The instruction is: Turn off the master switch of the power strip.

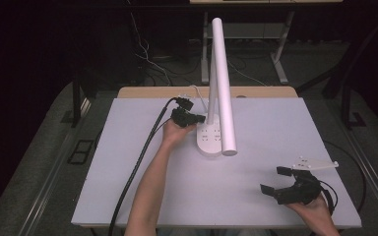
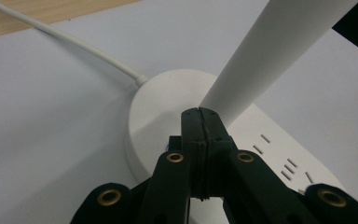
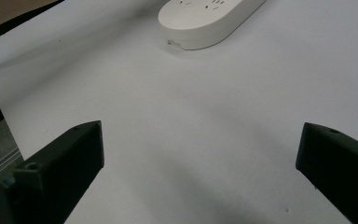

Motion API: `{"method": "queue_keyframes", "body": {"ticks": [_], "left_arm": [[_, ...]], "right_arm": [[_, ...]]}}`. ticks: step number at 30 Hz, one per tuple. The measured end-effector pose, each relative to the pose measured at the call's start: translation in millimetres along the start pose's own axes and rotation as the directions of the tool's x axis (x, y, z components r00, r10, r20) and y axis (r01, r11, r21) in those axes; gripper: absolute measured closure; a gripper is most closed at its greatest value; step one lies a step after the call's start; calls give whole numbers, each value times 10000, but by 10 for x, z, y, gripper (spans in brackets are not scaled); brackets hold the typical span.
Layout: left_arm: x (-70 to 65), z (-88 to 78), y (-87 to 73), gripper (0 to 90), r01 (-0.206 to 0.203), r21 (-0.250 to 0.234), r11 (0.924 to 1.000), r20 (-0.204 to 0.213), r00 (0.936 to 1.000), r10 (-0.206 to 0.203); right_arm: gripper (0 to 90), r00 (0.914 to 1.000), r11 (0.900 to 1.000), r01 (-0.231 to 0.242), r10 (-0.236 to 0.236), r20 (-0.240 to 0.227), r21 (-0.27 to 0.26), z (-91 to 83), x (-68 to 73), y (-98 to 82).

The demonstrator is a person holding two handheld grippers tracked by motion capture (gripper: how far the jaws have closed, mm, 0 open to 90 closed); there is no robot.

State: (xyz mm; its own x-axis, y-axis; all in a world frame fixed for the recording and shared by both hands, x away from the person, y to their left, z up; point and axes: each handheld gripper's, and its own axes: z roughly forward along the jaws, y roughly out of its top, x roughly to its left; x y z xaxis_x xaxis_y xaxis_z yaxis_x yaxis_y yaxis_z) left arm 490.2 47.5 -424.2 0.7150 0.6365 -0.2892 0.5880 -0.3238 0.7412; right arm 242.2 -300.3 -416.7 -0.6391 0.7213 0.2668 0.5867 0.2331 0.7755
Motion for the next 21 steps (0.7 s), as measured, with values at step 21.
{"method": "queue_keyframes", "body": {"ticks": [21], "left_arm": [[111, 51, -141, 900, 421, -563, 9975, 362, 9985, -401]], "right_arm": [[2, 10000, 10000, -30, 30, 13, 38, 6, 10, -6]]}}
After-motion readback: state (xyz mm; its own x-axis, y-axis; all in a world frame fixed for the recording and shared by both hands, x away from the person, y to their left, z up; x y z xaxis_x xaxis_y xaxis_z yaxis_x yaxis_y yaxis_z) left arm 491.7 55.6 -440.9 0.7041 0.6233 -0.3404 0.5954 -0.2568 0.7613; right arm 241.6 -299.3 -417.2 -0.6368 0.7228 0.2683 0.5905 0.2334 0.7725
